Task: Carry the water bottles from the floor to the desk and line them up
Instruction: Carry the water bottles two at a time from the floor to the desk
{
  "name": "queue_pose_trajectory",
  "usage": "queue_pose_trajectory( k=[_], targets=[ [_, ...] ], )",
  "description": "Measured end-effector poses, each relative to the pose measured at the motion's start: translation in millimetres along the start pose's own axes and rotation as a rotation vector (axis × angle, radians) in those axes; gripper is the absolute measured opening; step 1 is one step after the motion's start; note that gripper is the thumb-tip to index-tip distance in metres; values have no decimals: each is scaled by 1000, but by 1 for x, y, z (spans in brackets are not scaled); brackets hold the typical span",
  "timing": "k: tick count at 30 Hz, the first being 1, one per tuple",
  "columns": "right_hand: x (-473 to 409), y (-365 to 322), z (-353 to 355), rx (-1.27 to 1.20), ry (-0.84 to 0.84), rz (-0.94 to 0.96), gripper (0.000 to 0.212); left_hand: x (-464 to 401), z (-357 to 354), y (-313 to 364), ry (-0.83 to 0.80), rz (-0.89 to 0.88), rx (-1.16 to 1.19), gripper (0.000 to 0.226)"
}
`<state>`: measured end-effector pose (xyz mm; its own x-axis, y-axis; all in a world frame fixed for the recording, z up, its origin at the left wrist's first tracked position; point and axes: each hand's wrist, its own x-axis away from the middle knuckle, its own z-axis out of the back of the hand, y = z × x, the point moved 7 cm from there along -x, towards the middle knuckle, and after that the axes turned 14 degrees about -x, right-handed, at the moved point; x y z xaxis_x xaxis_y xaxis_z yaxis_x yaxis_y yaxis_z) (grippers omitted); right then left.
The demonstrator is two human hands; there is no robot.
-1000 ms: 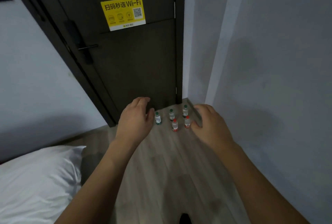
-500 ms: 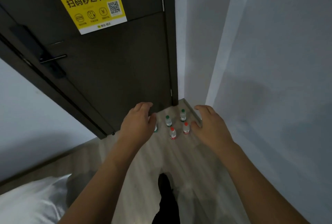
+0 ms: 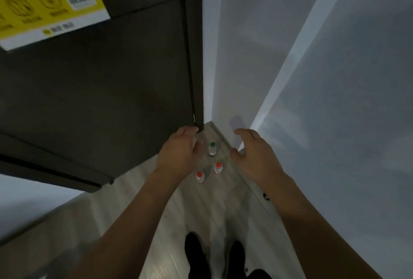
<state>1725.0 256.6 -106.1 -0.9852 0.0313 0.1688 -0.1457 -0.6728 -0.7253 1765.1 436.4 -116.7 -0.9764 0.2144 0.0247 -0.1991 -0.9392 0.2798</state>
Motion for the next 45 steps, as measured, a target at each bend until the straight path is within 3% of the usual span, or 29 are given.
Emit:
queue_pose_trajectory(
  k=[5,8,16,21,23,25,27,30,38,42,45],
  targets=[
    [-73,54,-21,6,-5,-57,42,-58,-57,-18,-95,16,-46,36],
    [-124,104,-67,66,-97,-54,40,-85,-123,-50,-135,78,-88,37],
    [-257,306,-263,86,-231,-155,58,-138,-427,-140,-415,103,-269,54],
    [-302,449,-385,281,-305,-277,66,-159,-614,-181,-526,114,-348,71],
    [-309,500,-426,333,-368,-331,63,-160,-674,-190,-542,70,-451,66],
    [-312,535,-457,307,-397,-341,60,-156,-715,-200,-528,46,-499,47],
    [-312,551,-479,253,-353,-269,54,-155,-736,-207,-462,12,-512,35],
    [-311,557,-496,248,-275,-173,45,-163,-751,-214,-416,-18,-502,33],
    [-305,575,-484,298,-271,-244,40,-152,-756,-204,-432,-15,-558,26],
    [-288,542,-453,318,-225,-224,28,-149,-738,-213,-488,72,-500,22],
    [-266,498,-411,304,-179,-177,29,-137,-680,-207,-420,92,-525,20]
  ],
)
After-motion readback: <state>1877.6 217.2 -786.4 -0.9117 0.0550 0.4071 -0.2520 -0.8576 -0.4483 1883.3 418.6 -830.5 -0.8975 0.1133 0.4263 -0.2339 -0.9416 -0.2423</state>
